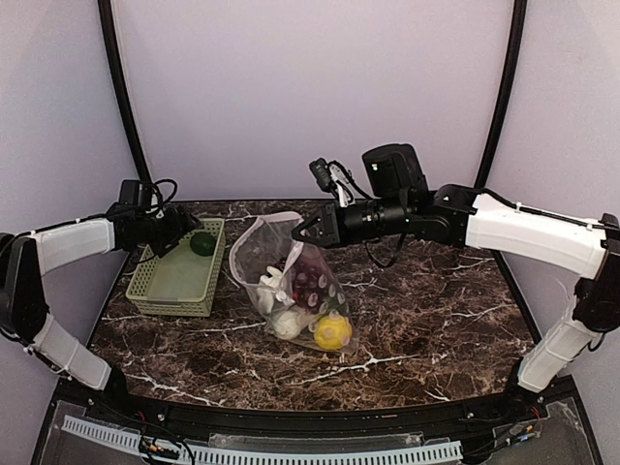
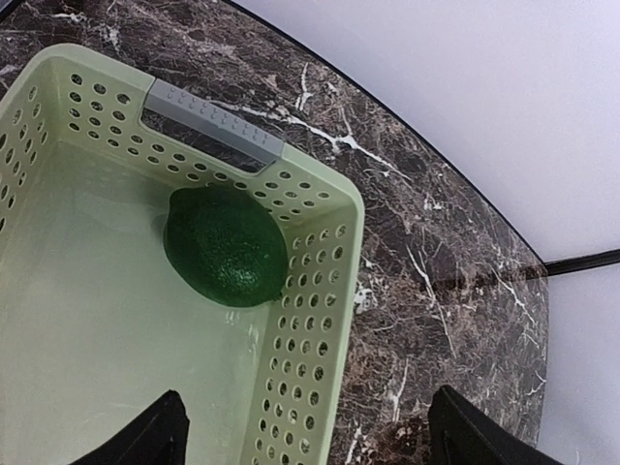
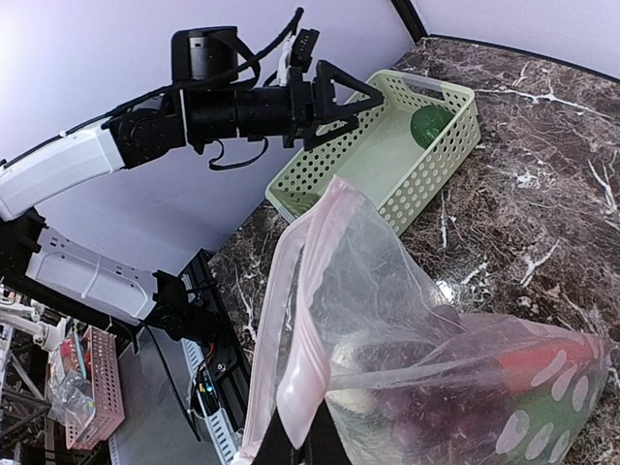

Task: Place the food in the zip-top bag and seal the zipper
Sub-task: Place the fake vegetable in the zipper food storage bag, then pick up the fake vegetable from the bin.

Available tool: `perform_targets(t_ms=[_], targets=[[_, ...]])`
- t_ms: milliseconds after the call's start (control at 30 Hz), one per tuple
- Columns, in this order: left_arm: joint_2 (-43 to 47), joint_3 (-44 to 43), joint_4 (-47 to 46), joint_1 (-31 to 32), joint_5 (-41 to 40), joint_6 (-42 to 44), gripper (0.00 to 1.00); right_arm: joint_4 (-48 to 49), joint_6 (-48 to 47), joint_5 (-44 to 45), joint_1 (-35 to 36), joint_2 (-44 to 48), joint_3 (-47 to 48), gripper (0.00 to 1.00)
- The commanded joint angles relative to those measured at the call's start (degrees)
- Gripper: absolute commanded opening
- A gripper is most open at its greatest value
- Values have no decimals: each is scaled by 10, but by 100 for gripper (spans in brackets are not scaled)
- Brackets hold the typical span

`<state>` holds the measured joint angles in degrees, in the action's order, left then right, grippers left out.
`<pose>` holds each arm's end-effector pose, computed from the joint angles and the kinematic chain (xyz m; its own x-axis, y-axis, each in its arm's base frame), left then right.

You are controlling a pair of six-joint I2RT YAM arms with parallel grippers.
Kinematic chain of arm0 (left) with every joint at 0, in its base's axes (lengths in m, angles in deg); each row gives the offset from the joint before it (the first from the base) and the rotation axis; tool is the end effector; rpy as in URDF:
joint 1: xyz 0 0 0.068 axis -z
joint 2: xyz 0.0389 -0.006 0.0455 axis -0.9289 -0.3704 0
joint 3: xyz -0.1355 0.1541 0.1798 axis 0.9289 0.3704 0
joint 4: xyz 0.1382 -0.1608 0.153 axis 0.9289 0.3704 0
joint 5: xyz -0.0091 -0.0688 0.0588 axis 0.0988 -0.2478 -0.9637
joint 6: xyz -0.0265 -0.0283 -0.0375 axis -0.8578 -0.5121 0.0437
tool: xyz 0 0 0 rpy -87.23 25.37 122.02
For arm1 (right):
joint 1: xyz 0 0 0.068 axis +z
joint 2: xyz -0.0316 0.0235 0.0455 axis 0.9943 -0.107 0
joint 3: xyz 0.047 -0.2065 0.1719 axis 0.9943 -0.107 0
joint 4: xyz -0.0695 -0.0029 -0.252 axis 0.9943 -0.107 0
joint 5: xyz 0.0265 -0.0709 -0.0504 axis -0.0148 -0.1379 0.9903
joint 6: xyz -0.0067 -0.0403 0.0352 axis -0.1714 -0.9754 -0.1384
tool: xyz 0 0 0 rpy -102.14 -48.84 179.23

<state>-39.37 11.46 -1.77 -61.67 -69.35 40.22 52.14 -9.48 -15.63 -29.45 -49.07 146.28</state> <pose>0.3177 -0.0436 0.2560 -0.5977 -0.5611 -0.5726 -0.1401 0.7764 -0.6145 0.2053 0.3071 0.3574 -0.6862 -0.1104 -0.7190 -0.6881 0.4192 0.5923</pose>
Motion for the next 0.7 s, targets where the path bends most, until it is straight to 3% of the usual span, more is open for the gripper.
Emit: perform_targets(t_ms=[0,300,667], targets=[[-58,-18,-59,-13,-11,-24,90,29,-13,4,-1,-13,31,0],[-183,-71,-88,-29,3,-30,91,21,-16,-7,-5,-33,52,0],[-265,-110,-101,-30,17,-29,90,18,-16,-18,-11,-43,57,0]])
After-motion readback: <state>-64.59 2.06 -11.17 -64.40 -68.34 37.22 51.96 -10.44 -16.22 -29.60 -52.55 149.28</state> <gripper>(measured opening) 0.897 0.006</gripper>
